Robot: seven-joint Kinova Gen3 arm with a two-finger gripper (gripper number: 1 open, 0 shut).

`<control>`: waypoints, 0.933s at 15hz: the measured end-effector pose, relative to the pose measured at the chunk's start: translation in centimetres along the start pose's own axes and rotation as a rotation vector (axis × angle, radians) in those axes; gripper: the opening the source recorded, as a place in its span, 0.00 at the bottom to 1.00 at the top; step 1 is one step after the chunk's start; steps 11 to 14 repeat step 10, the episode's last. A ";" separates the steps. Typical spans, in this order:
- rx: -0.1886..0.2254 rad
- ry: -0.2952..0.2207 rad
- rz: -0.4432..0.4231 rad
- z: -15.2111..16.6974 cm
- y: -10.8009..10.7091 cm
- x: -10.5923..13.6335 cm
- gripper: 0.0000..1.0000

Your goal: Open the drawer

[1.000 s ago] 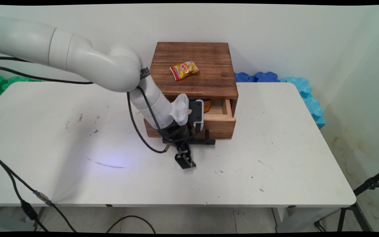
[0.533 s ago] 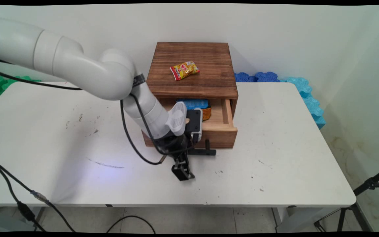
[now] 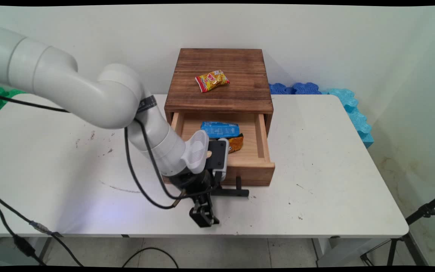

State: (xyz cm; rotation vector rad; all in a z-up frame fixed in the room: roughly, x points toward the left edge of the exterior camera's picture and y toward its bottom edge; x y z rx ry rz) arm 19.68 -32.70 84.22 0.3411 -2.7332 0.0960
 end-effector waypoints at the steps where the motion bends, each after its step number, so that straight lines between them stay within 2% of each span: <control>1: -0.006 0.001 0.002 -0.2 0.6 0.0 1.00; 7: -0.039 0.011 0.015 -1.3 3.8 -0.2 1.00; 10: -0.045 0.014 0.019 -1.7 4.6 -0.3 1.00; 14: -0.045 0.014 0.019 -1.7 4.6 -0.3 1.00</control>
